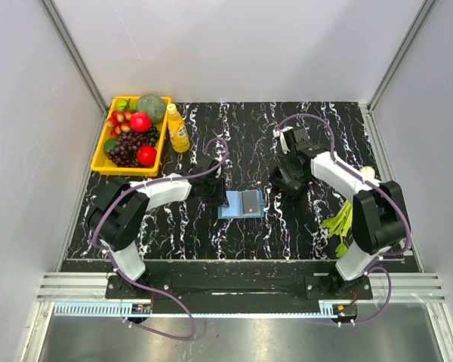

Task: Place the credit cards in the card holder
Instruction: Pick up the credit card from the storage box.

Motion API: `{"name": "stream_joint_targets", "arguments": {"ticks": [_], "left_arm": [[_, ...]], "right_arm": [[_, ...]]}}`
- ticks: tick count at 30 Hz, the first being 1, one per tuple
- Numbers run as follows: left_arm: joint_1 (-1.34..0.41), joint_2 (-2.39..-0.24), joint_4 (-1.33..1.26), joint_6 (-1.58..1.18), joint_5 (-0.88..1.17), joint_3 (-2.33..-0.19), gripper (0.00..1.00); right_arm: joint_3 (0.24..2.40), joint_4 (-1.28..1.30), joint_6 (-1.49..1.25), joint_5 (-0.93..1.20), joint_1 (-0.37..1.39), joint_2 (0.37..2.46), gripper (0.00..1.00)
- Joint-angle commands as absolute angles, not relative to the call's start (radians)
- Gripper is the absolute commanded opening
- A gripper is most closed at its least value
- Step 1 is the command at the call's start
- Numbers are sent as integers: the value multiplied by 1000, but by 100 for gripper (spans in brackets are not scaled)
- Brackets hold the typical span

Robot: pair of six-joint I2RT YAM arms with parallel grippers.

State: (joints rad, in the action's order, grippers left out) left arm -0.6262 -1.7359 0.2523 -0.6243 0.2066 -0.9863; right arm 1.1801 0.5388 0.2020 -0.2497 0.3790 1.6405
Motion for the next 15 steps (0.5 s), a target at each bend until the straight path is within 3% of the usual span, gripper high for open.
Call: {"name": "stream_joint_targets", "arguments": {"ticks": [1,15], "left_arm": [[-621,-1690,219,-620,222,-977,12],[-621,-1687,224,-621,218,-974,11]], "right_arm": [[1219,443,302,-235,344,1733,79],[1239,285,379,-365,334,1851,84]]}}
